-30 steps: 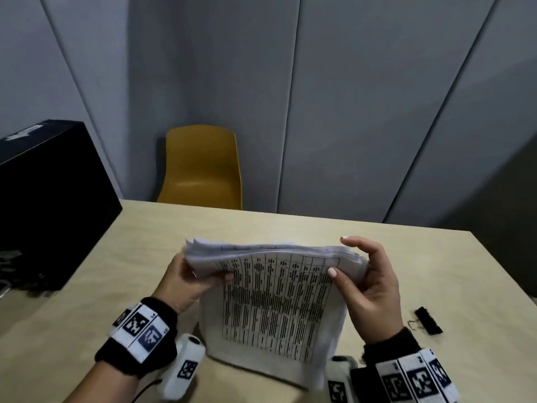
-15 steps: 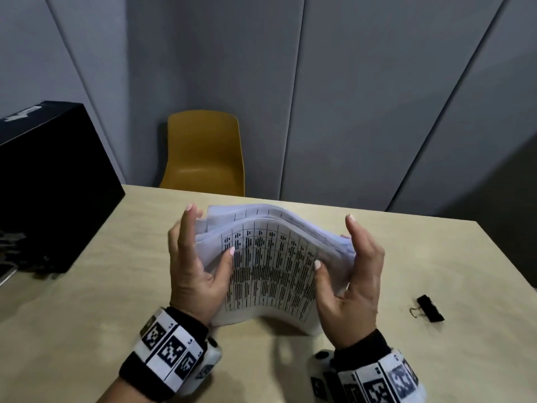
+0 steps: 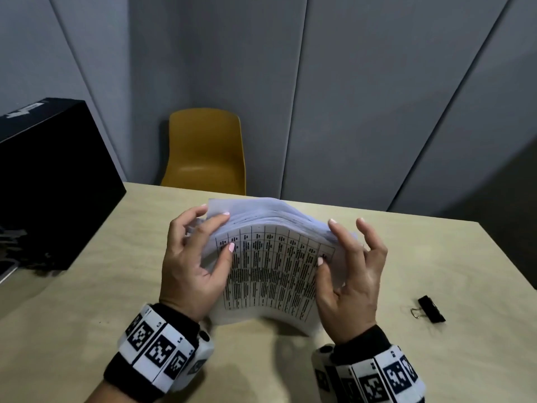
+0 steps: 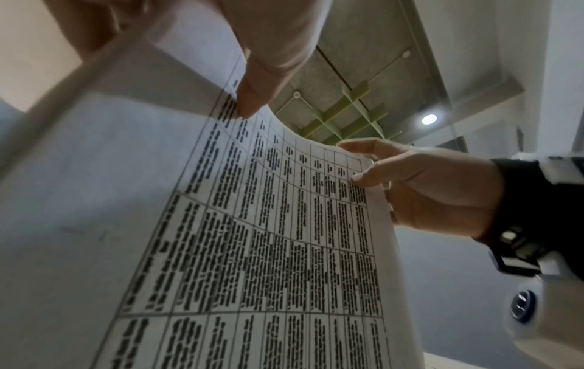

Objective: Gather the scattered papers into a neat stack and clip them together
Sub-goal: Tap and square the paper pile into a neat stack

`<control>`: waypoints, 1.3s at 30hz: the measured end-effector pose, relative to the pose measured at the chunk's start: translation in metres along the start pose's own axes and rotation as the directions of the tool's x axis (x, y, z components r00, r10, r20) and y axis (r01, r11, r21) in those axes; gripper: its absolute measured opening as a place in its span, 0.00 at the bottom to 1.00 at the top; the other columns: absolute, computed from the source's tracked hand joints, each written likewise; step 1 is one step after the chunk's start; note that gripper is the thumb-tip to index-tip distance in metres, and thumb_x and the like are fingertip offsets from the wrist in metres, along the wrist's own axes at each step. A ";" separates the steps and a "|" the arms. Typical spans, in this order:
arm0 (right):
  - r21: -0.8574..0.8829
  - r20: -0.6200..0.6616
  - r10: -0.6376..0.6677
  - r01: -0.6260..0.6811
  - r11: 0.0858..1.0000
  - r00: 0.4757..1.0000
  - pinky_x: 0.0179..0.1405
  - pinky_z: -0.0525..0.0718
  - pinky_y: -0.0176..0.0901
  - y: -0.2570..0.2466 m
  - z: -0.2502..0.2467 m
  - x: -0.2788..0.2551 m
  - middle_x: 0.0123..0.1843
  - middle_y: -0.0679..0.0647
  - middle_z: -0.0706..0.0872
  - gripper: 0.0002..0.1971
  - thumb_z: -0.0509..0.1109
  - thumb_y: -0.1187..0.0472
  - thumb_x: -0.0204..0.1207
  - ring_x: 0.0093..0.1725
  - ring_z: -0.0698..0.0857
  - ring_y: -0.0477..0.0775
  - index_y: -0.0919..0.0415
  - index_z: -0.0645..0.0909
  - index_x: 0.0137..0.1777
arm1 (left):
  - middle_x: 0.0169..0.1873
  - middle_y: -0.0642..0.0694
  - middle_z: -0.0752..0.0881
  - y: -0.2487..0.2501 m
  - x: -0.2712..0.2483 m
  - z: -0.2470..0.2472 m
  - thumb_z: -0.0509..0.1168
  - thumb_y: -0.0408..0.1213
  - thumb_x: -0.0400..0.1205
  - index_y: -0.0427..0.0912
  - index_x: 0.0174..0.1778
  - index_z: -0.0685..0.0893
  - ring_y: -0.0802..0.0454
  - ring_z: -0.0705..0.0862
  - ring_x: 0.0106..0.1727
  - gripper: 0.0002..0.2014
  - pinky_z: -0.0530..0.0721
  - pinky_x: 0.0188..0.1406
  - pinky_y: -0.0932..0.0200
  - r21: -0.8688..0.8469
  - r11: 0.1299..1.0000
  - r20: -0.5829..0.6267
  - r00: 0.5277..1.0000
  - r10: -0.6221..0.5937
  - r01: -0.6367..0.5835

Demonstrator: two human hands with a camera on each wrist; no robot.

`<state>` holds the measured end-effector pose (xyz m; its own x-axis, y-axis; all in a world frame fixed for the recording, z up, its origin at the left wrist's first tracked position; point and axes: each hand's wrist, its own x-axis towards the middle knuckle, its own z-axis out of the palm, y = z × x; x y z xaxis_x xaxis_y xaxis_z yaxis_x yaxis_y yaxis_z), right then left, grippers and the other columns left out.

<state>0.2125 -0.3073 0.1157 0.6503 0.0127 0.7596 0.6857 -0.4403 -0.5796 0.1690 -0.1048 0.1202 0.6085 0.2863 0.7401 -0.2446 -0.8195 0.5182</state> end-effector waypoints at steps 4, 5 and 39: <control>0.031 0.026 0.040 -0.041 0.999 0.999 0.70 0.64 0.24 0.003 -0.001 -0.001 0.64 0.66 0.74 0.25 0.64 0.66 0.66 0.67 0.72 0.43 0.59 0.74 0.67 | 0.59 0.43 0.74 0.002 -0.001 -0.002 0.67 0.41 0.71 0.40 0.68 0.72 0.68 0.71 0.59 0.28 0.68 0.64 0.81 0.001 1.000 -0.011 1.000 0.007 -0.007; 0.028 0.033 0.047 -0.048 0.998 0.998 0.69 0.64 0.24 0.002 0.000 0.000 0.64 0.65 0.74 0.26 0.65 0.66 0.67 0.66 0.74 0.47 0.59 0.73 0.68 | 0.60 0.43 0.72 0.002 -0.001 -0.003 0.66 0.42 0.71 0.42 0.70 0.70 0.67 0.70 0.59 0.30 0.66 0.63 0.84 0.015 1.000 0.007 1.000 0.020 -0.020; 0.169 0.041 0.105 -0.111 0.979 0.994 0.66 0.71 0.31 0.012 -0.003 -0.003 0.61 0.57 0.77 0.40 0.74 0.61 0.62 0.64 0.76 0.45 0.57 0.63 0.76 | 0.63 0.45 0.71 -0.005 -0.001 -0.018 0.66 0.44 0.72 0.45 0.64 0.81 0.71 0.70 0.57 0.23 0.65 0.62 0.84 0.030 0.999 0.084 0.996 0.013 -0.016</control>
<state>0.2175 -0.3153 0.1072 0.7317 0.0027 0.6817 0.6548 -0.2807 -0.7017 0.1560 -0.0919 0.1244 0.6666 0.2328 0.7082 -0.2316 -0.8383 0.4936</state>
